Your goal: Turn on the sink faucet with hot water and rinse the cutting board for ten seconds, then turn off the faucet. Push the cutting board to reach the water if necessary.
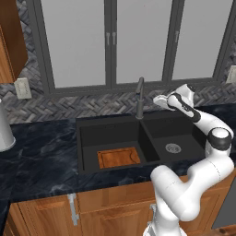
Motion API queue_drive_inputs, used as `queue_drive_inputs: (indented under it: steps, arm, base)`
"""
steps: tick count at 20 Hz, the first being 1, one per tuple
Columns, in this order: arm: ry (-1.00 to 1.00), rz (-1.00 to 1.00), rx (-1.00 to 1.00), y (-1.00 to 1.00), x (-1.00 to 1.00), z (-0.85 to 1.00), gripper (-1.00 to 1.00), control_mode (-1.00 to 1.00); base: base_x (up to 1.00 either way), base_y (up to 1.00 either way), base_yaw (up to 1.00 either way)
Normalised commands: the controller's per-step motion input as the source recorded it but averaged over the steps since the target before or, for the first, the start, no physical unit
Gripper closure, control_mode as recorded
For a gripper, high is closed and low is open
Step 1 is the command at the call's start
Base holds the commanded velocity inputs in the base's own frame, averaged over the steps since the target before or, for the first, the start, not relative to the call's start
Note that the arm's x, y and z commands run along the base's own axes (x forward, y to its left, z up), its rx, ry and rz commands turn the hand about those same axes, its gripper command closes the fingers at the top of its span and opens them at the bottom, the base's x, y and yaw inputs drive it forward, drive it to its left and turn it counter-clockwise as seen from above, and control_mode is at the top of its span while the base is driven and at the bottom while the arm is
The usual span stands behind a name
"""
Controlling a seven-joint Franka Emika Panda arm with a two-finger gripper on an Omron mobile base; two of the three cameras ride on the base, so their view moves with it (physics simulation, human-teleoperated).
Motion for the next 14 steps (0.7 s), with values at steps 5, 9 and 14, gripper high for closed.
queue_drive_inputs:
  steps: [5,9,14]
  arm:
    - [0.0,0.0,0.0,0.33,0.0,0.0,1.0,-1.0]
    - [0.0,0.0,-0.01,0.37,0.0,0.0,1.0,-1.0]
    - [0.01,0.0,-0.01,0.37,0.0,0.0,1.0,-1.0]
  base:
    - [0.0,0.0,0.0]
    - [0.0,0.0,0.0]
    - [0.0,0.0,0.0]
